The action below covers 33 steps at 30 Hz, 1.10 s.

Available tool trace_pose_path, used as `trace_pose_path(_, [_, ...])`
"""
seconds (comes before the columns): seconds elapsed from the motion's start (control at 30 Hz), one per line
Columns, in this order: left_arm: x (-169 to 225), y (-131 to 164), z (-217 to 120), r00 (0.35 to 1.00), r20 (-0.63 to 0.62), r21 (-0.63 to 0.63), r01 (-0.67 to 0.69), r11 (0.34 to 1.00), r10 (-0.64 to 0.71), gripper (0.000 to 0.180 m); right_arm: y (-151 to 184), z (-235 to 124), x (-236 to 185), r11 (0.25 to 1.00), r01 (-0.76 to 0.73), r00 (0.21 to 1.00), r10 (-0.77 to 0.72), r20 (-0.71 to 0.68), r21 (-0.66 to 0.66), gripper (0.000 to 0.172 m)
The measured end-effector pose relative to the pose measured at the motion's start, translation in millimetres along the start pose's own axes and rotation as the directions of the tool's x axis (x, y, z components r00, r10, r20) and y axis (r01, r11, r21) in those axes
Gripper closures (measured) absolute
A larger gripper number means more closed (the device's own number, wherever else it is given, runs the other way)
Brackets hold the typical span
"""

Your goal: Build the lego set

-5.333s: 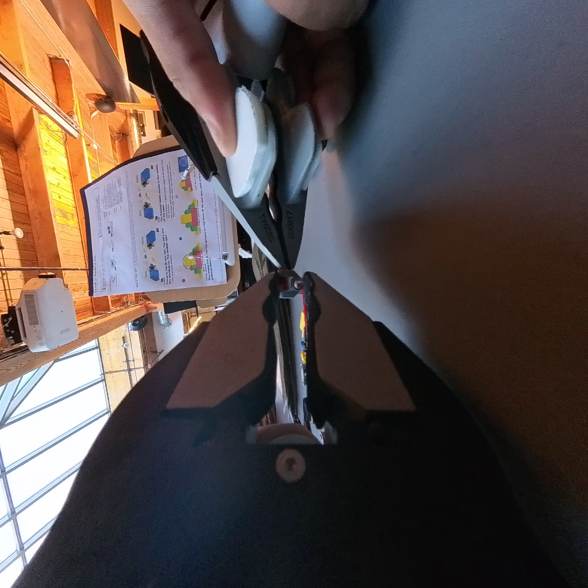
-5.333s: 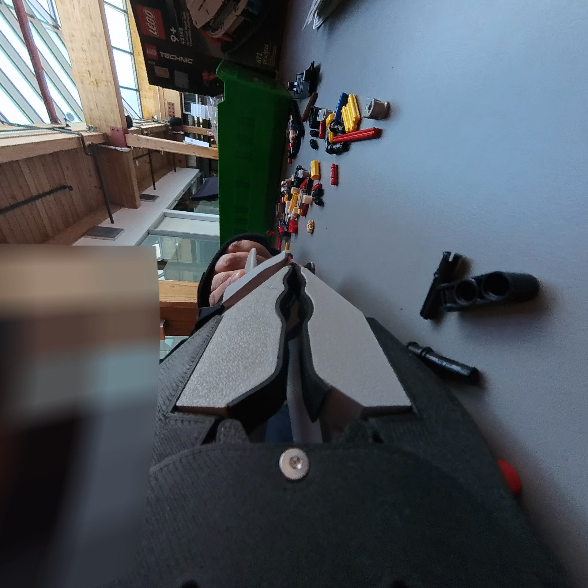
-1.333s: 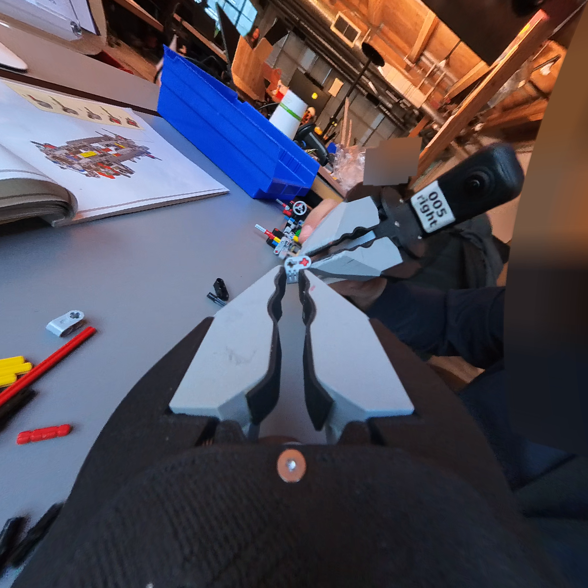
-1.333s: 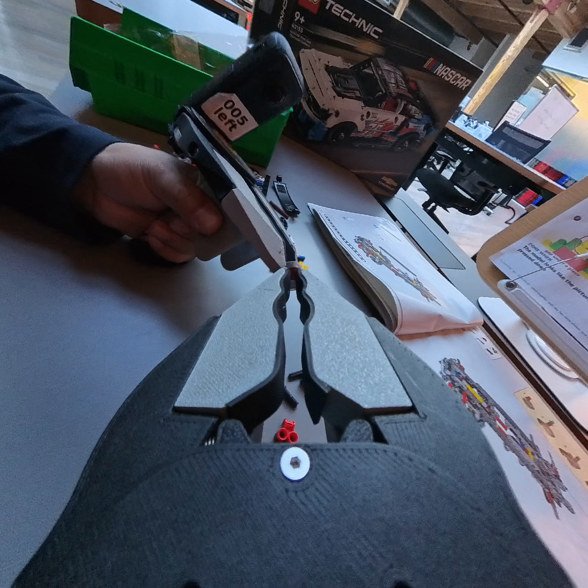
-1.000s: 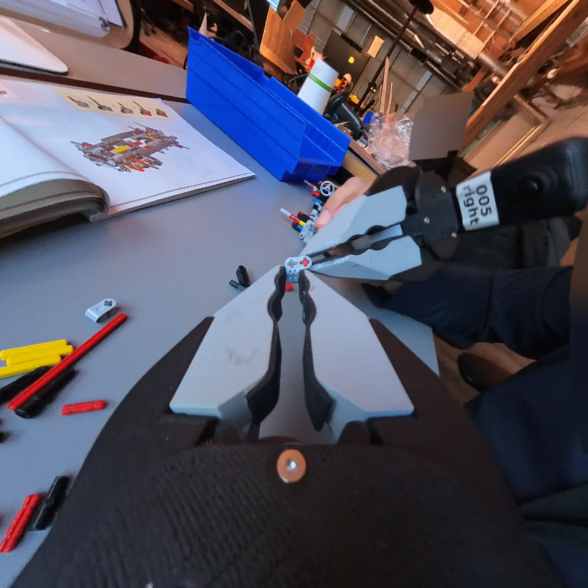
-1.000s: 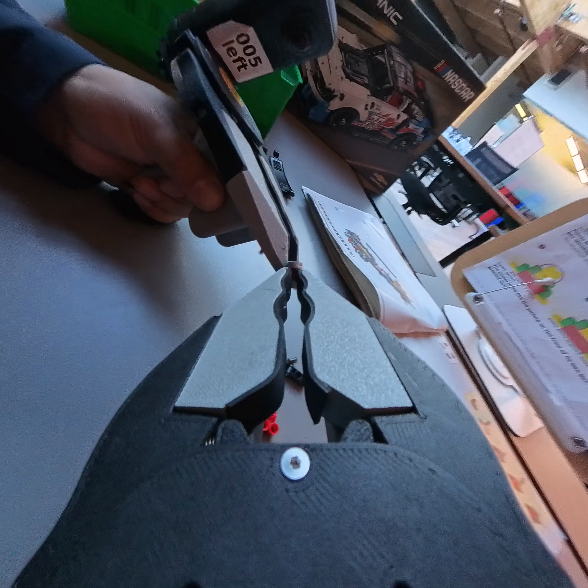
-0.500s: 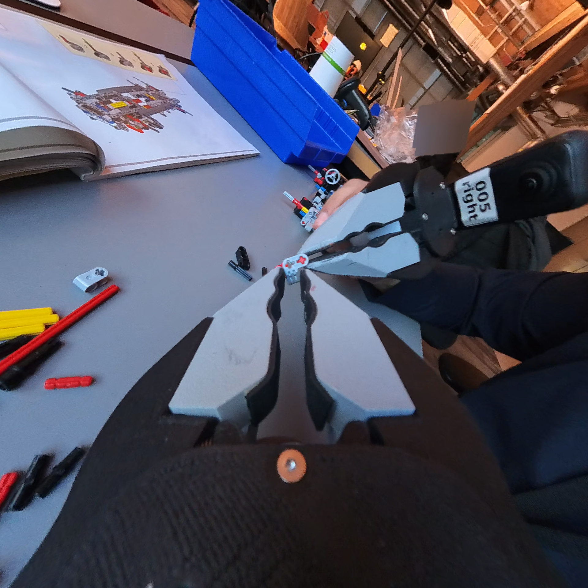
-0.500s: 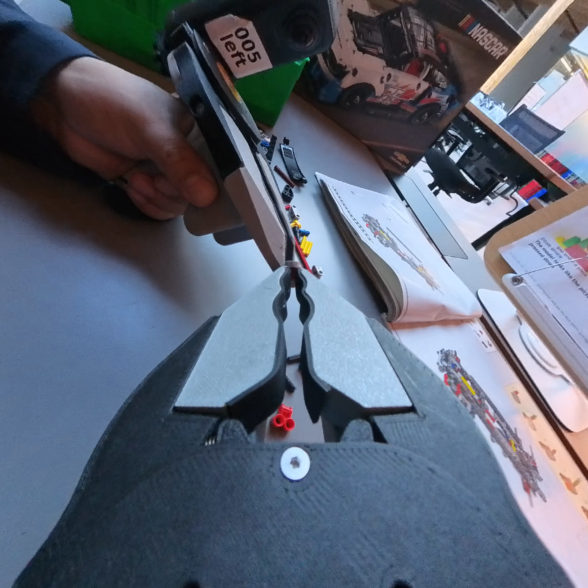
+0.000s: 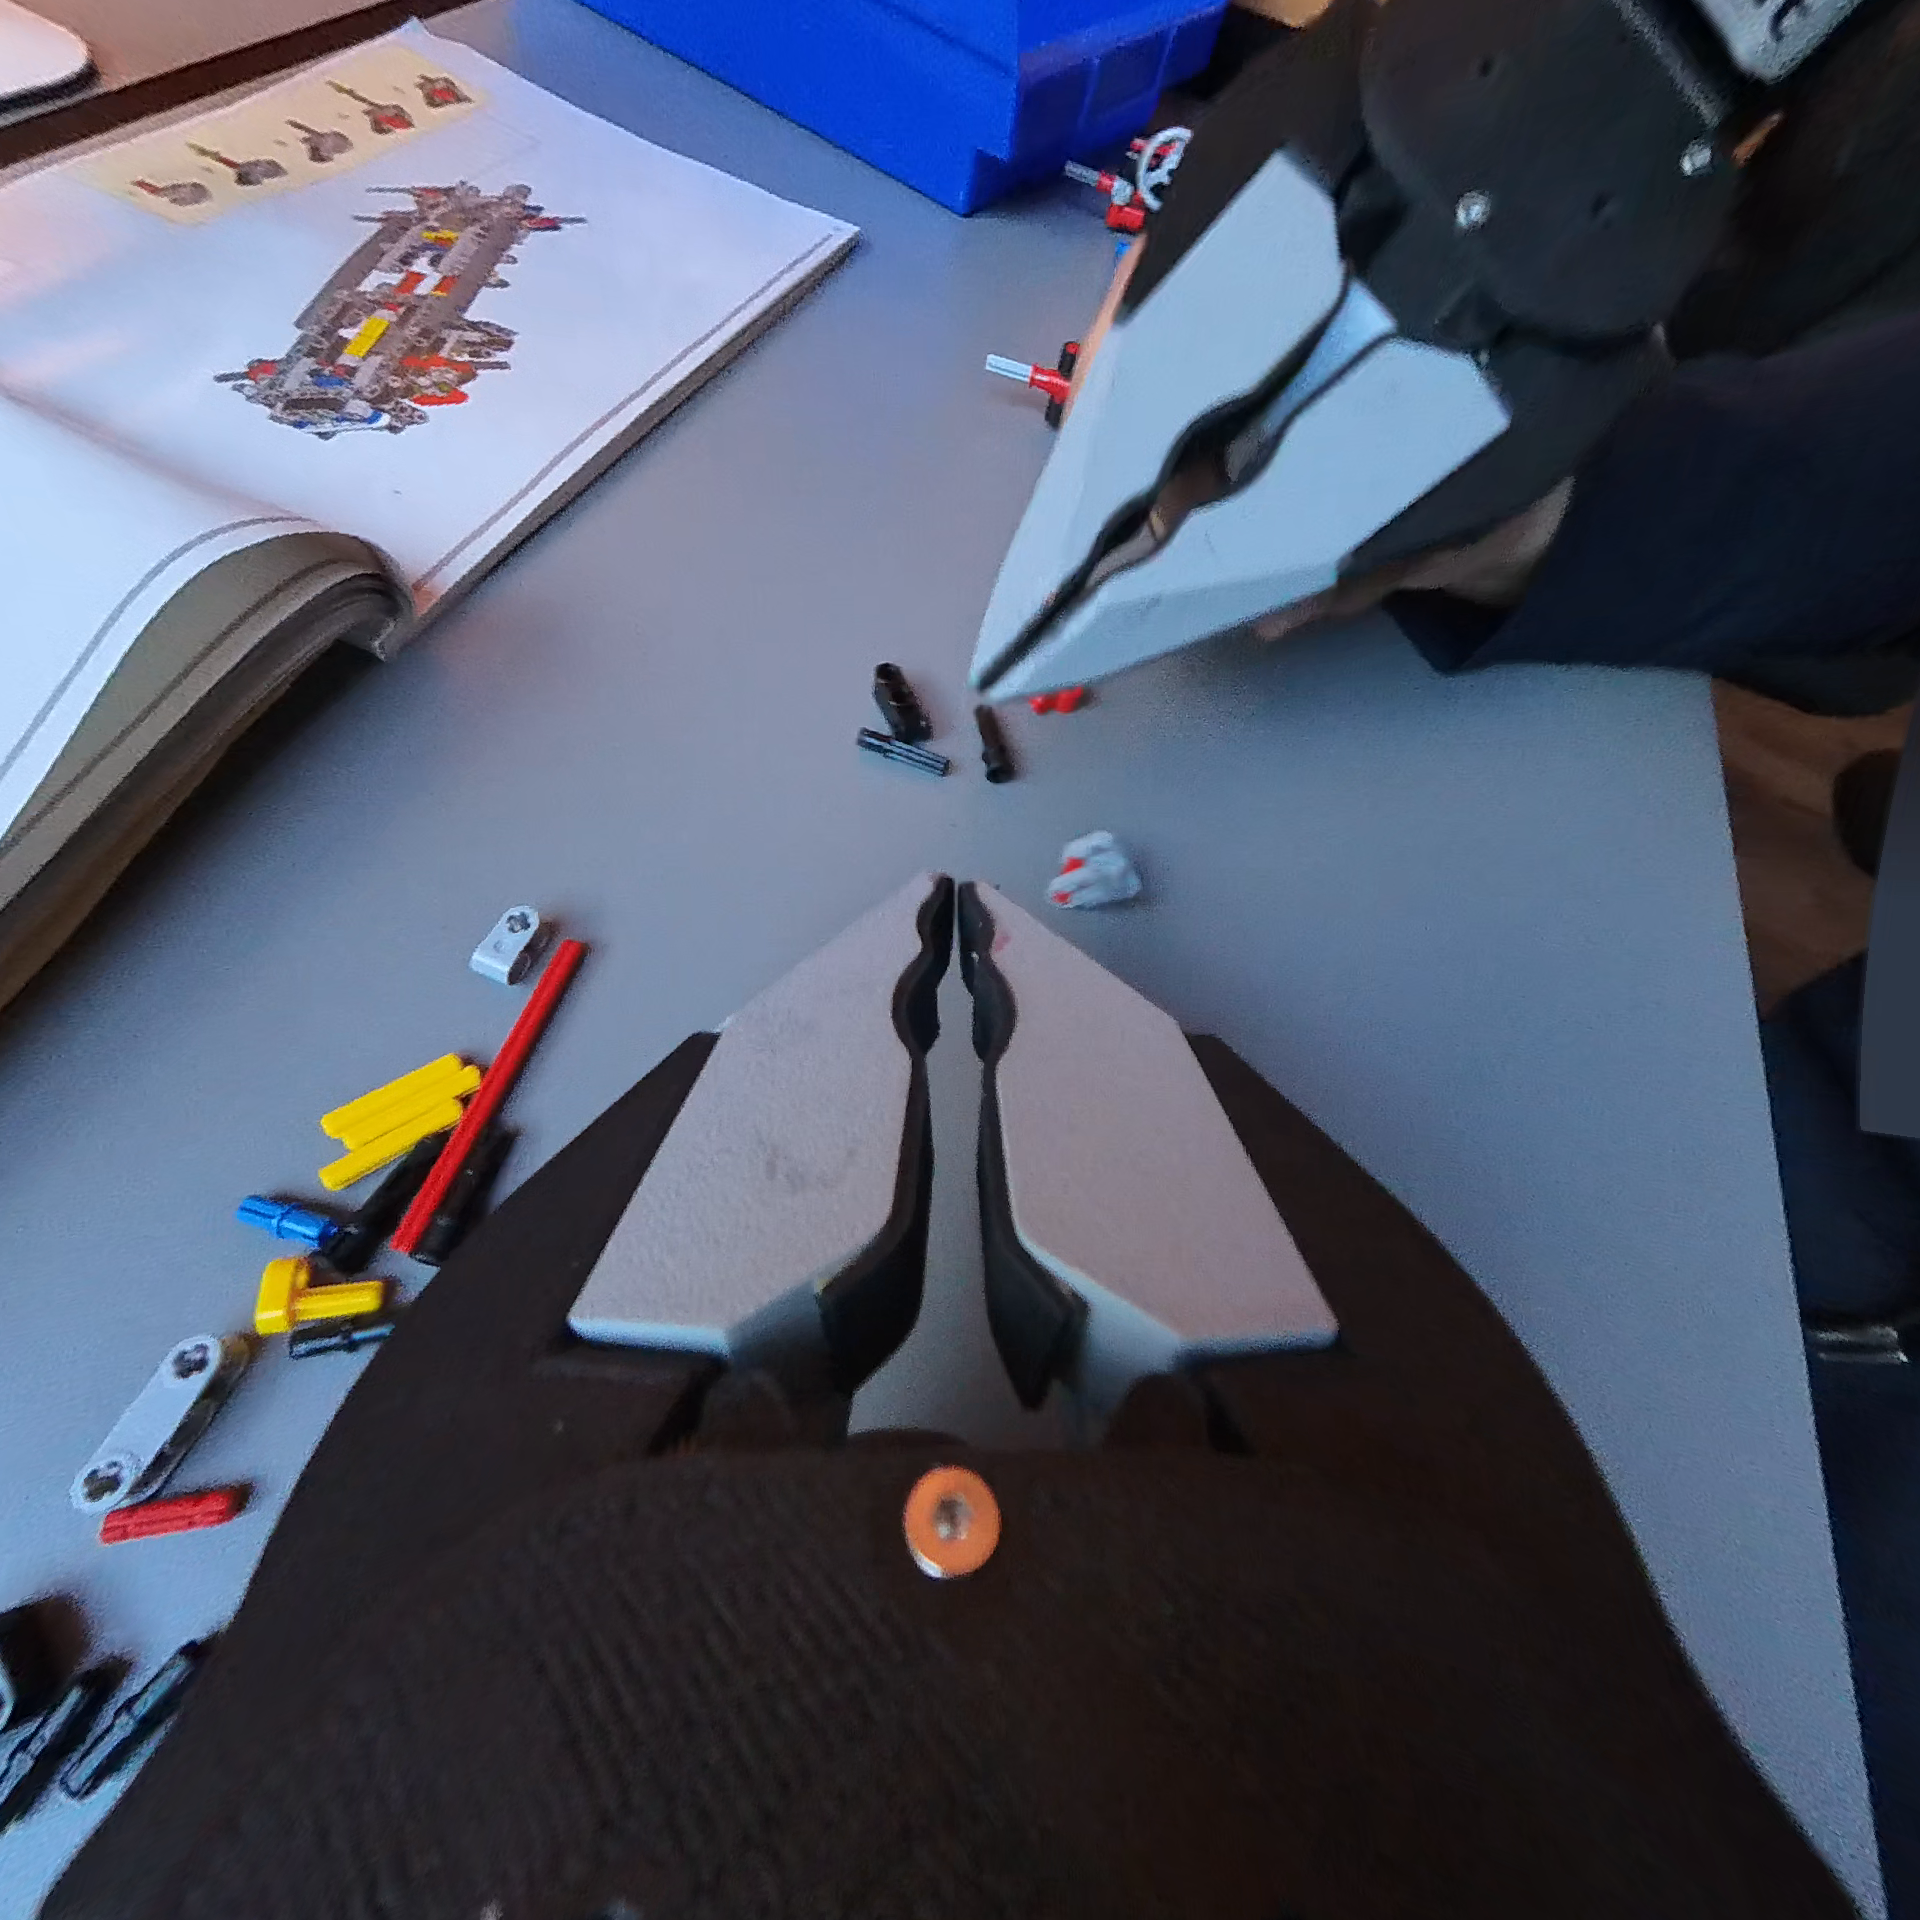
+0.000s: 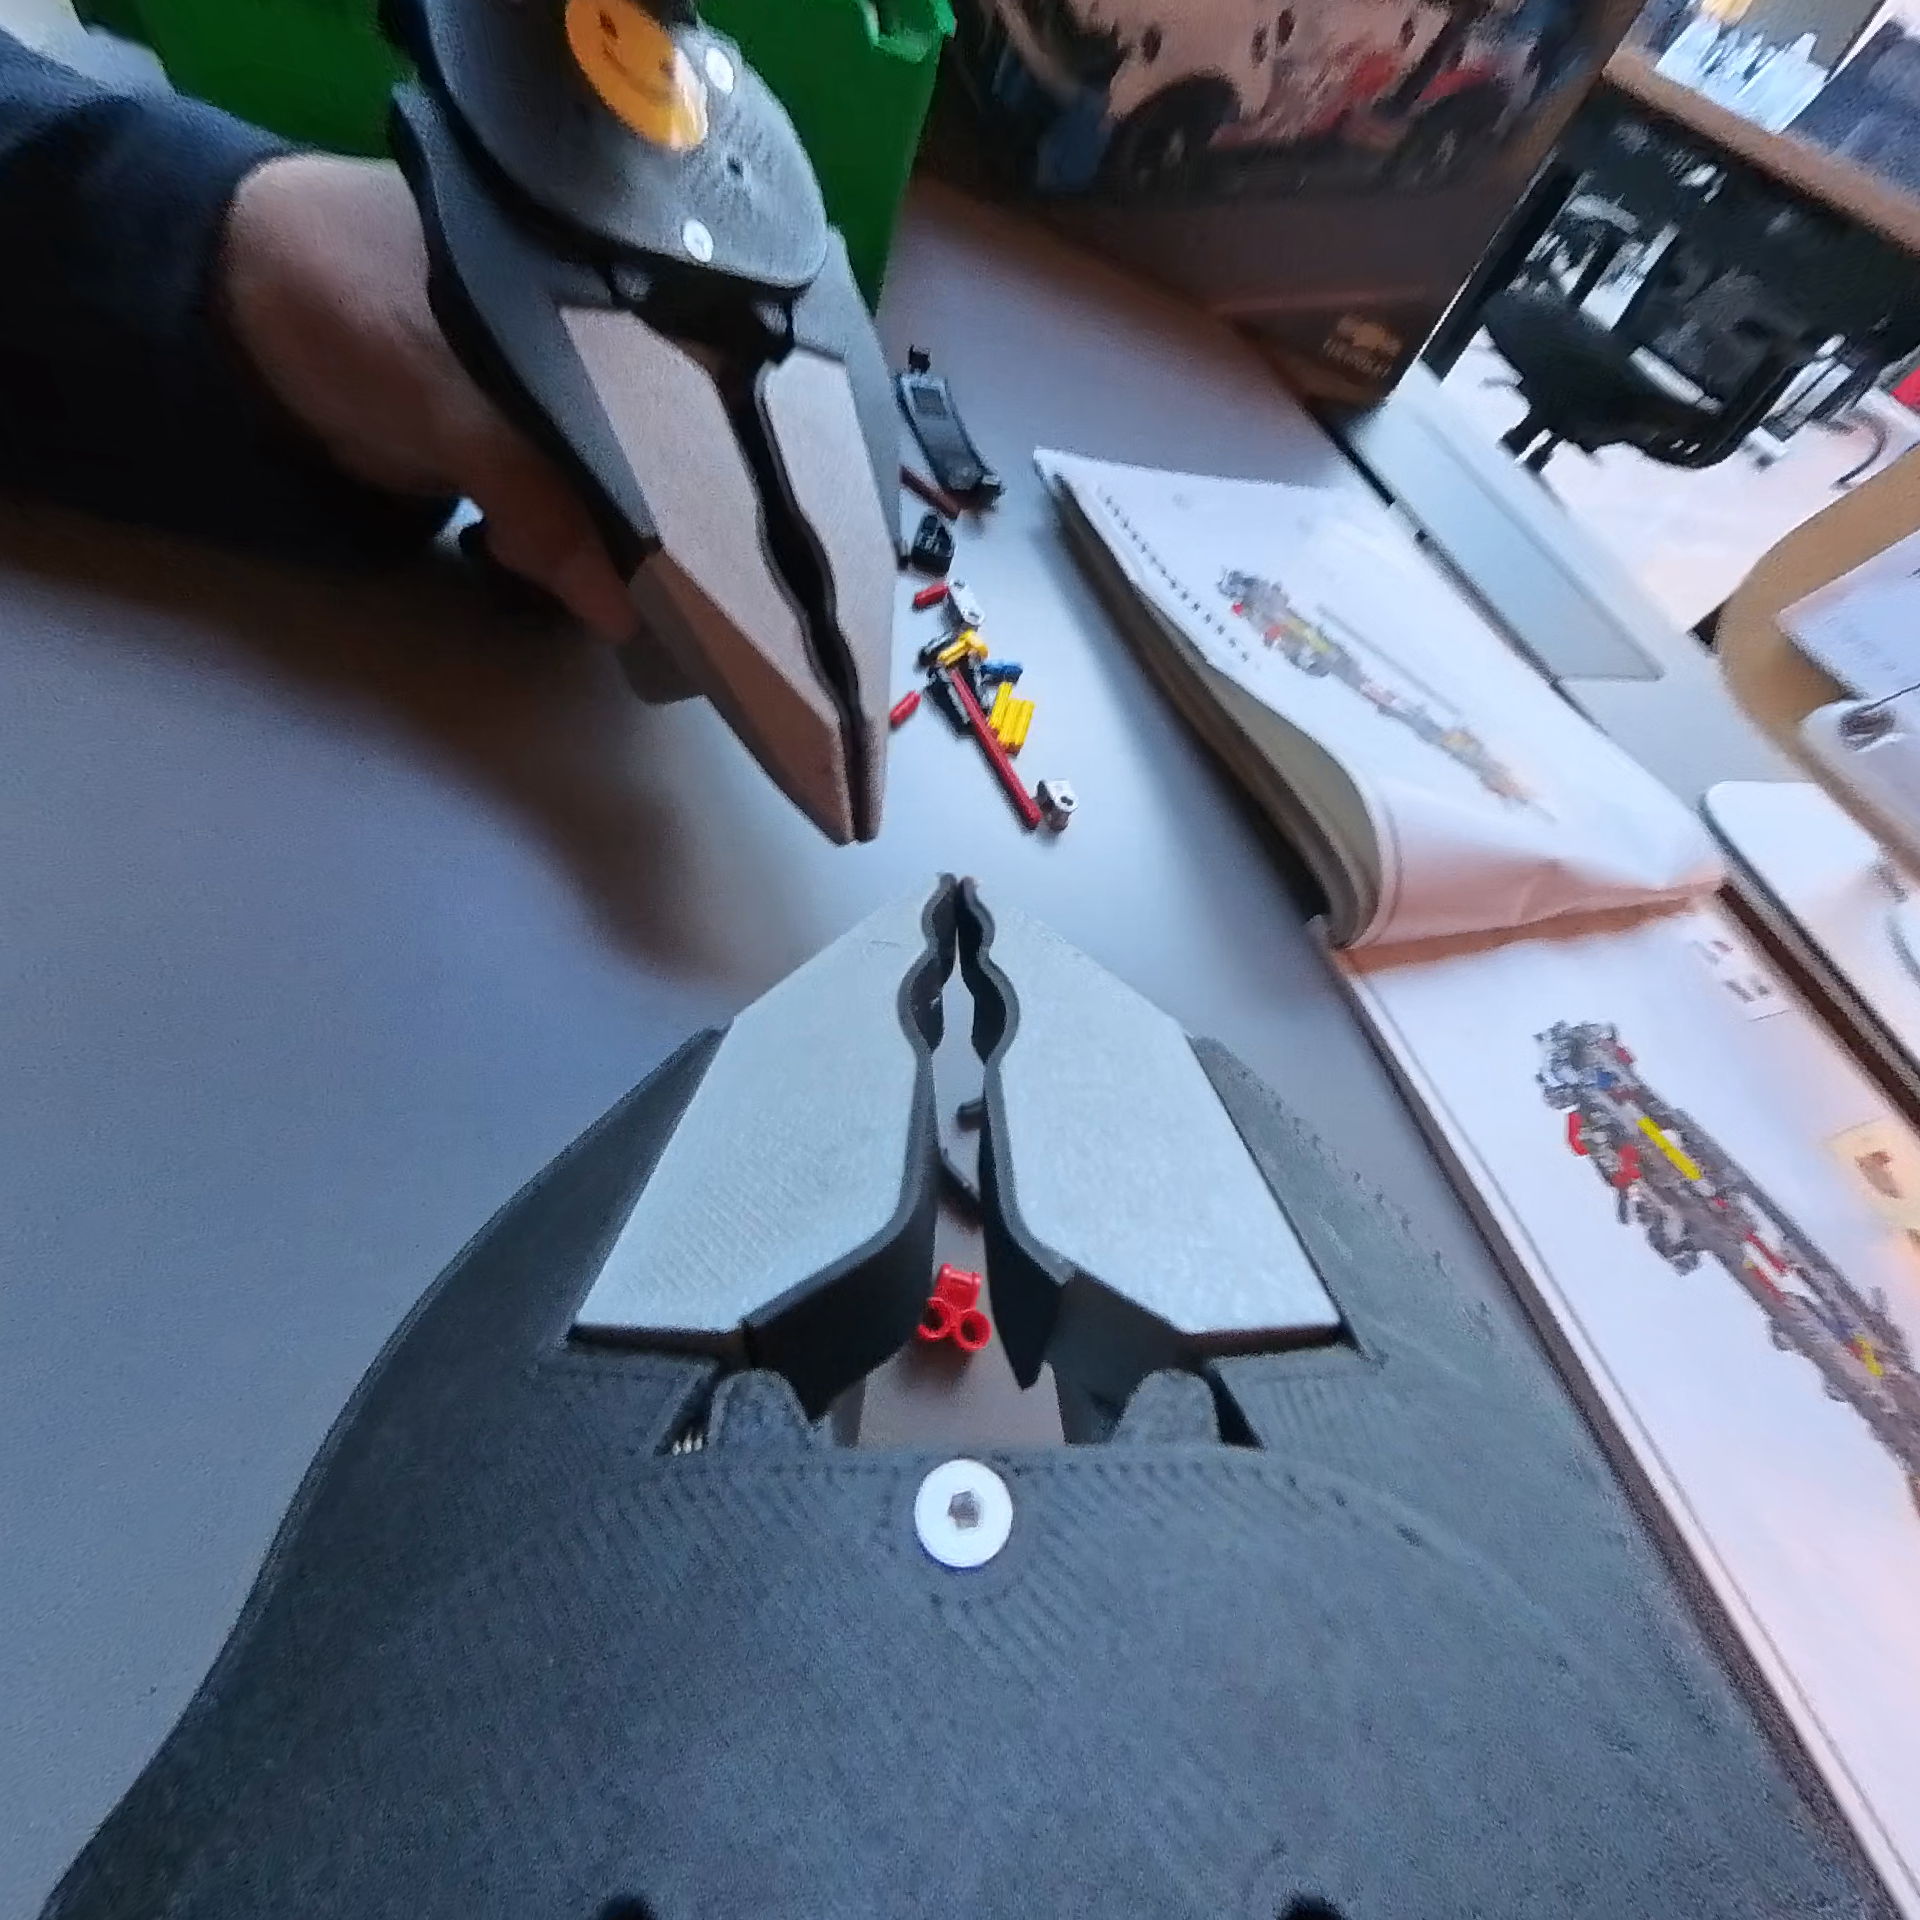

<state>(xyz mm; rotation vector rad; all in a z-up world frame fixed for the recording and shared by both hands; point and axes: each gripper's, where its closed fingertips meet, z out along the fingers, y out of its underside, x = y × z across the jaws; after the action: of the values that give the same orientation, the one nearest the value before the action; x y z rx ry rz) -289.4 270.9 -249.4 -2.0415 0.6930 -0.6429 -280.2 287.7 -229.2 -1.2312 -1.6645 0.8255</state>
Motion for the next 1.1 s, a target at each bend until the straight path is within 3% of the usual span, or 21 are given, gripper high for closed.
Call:
trace_pose_path(0.23, [17.9,11.1,1.6,0.997,-0.081,-0.062,-0.017,0.998,0.012,0.163,-30.4,-42.9,0.4,0.992,-0.082,0.996,0.085,-0.025,0.095,0.172])
trace_pose_path(0.33, [27.4,22.5,10.6,0.994,-0.071,-0.147,-0.093,0.985,0.083,0.162,-13.2,-47.3,-23.2,0.982,-0.191,0.98,0.189,0.068,0.014,0.172])
trace_pose_path(0.43, [31.0,31.5,23.6,0.994,-0.064,-0.232,-0.101,0.967,0.088,0.158,11.9,-38.1,-36.7,0.973,-0.212,0.974,0.218,0.058,-0.093,0.167])
trace_pose_path(0.6, [29.1,28.5,29.9,0.996,-0.078,-0.238,-0.064,0.969,0.046,0.167,32.3,-12.6,-42.1,0.968,-0.101,0.99,0.12,0.07,-0.232,0.151])
trace_pose_path(0.7, [27.7,28.7,30.9,0.995,-0.064,-0.241,-0.088,0.967,0.075,0.171,49.8,-1.5,-44.4,0.951,-0.011,0.995,0.041,0.091,-0.31,0.153])
trace_pose_path(0.83, [25.4,28.5,31.1,0.994,-0.064,-0.241,-0.097,0.966,0.084,0.175,48.3,0.9,-39.0,0.956,0.058,0.998,-0.044,0.054,-0.286,0.156])
trace_pose_path(0.93, [26.7,27.3,29.5,0.994,-0.099,-0.232,-0.06,0.971,0.037,0.163,44.1,2.3,-31.3,0.951,0.169,0.984,-0.18,-0.017,-0.26,0.155])
trace_pose_path(1.1, [20.1,23.8,14.4,0.99,-0.128,-0.178,0.034,0.983,-0.058,0.158,13.1,-6.8,-24.6,0.952,0.285,0.944,-0.299,-0.14,-0.11,0.155])
